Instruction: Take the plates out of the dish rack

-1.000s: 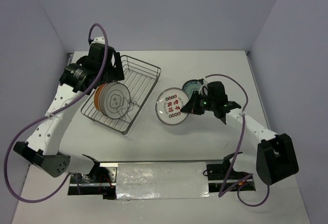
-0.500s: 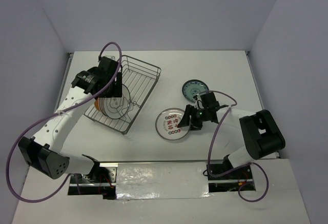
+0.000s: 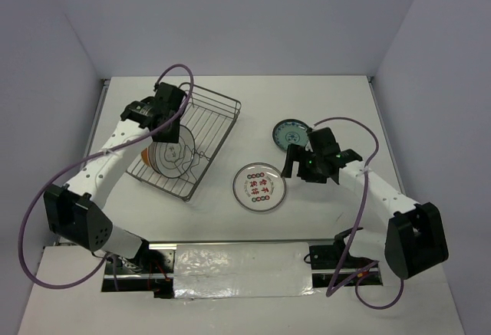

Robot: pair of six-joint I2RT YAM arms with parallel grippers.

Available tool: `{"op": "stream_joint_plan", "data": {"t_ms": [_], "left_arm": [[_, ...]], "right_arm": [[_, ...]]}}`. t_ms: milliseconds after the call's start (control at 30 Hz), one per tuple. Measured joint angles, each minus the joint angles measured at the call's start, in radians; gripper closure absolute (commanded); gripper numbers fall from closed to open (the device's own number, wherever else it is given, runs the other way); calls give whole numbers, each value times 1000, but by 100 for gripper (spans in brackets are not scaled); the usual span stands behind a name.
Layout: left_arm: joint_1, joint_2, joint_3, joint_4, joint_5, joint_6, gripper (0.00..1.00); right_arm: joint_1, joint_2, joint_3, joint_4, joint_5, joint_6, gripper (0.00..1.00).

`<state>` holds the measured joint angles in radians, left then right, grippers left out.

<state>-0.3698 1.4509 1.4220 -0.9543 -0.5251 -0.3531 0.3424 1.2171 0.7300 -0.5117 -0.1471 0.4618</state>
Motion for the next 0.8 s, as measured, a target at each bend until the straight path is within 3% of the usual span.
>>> {"op": "stream_joint_plan", "data": {"t_ms": [367, 533, 633, 800], "left_arm": [[46, 70, -41, 83, 45, 40, 53], [50, 70, -79, 106, 58, 43, 69], [52, 69, -82, 108, 70, 59, 89], [42, 69, -44, 69, 93, 61, 100]], "right_arm": [[0, -47, 25, -88, 19, -33, 0], [0, -48, 28, -97, 21, -33, 0], [0, -48, 35, -100, 21, -33, 0], [0, -48, 48, -106, 26, -33, 0]]}}
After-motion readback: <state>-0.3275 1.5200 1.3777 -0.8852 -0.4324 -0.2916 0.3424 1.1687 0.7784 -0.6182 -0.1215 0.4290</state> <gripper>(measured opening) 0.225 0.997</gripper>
